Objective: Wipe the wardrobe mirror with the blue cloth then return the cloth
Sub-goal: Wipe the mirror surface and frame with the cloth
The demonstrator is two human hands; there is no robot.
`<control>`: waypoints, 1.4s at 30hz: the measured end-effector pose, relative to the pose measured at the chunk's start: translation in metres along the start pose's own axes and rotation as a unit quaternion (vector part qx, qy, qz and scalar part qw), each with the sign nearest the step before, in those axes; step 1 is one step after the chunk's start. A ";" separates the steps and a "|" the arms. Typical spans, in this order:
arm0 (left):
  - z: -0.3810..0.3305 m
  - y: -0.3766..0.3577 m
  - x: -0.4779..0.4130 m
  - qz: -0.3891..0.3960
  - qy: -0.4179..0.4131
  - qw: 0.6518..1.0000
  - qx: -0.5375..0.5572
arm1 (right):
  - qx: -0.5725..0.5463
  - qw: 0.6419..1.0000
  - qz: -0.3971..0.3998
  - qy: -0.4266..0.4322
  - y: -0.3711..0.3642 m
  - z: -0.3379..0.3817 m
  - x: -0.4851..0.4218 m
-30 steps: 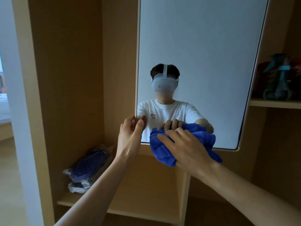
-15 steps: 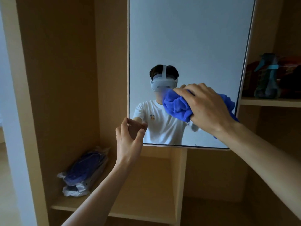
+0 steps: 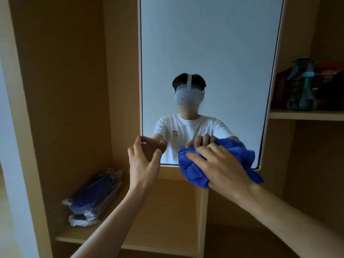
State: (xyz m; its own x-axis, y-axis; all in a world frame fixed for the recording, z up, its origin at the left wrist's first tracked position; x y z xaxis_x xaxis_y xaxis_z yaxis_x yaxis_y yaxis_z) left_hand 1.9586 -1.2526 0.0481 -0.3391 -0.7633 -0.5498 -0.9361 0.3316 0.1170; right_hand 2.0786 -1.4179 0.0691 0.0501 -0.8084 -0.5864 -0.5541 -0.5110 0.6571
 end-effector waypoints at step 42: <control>0.008 -0.017 0.016 0.042 0.025 0.997 -0.062 | 0.018 0.999 -0.026 -0.032 0.022 -0.011 0.000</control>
State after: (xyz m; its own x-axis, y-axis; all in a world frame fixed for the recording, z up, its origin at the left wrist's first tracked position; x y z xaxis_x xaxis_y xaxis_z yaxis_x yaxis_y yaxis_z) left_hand 1.9700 -1.2663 0.0308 -0.4178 -0.7641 -0.4915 -0.9076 0.3261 0.2645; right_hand 2.0754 -1.4323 0.0892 0.0266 -0.7598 -0.6496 -0.5821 -0.5400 0.6079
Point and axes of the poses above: each hand's wrist, its own x-axis away from the middle knuckle, its own y-axis out of the back of the hand, z = x × y, the point moved 6 cm from there along -x, towards the middle knuckle, and after that the axes turned 2 degrees about x, right-handed, at the moved point
